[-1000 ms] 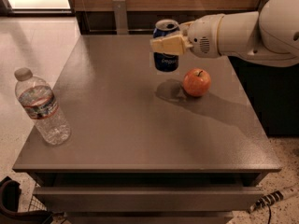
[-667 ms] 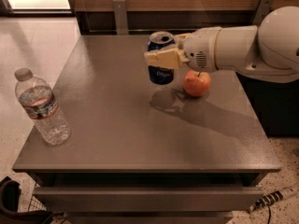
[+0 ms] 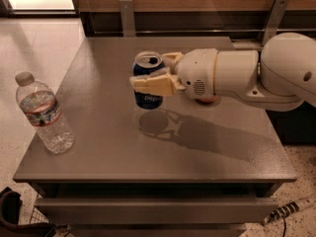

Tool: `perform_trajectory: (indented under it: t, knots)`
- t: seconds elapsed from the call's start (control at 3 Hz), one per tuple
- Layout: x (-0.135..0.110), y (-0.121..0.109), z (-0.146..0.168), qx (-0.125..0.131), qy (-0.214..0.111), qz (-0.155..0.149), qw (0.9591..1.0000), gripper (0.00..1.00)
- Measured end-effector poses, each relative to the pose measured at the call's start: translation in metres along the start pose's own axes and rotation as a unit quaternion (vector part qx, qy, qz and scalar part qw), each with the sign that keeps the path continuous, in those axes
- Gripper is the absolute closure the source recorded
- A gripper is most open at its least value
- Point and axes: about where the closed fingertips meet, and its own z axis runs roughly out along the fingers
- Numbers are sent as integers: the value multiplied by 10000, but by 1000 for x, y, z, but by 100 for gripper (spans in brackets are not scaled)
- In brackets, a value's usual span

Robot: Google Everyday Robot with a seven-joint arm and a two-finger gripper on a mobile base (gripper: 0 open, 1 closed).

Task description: Move pepsi can near water bottle

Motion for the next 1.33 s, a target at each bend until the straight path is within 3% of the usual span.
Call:
perform_trajectory:
  t: [0.33, 0.67, 1.33]
  knots:
    - [-10, 47, 14, -863, -117, -311, 9957, 100]
    - [-9, 50, 16, -862, -90, -305, 9958, 100]
    - [5, 96, 50, -990, 177, -197, 9947, 100]
